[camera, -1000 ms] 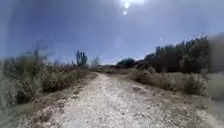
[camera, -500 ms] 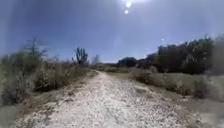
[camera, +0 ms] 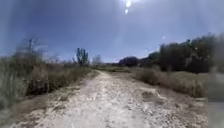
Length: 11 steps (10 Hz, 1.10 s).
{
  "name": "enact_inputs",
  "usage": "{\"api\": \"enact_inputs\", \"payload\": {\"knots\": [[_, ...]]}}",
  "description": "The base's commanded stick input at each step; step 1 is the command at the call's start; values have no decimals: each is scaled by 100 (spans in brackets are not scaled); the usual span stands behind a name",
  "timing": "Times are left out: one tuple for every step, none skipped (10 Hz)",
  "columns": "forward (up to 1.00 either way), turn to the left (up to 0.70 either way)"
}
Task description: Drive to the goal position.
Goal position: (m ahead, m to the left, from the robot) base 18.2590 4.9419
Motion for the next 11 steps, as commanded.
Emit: {"api": "enact_inputs", "payload": {"knots": [[70, 0], [70, 0], [70, 0], [70, 0], [70, 0], [70, 0], [70, 0], [70, 0], [70, 0], [70, 0], [70, 0]]}}
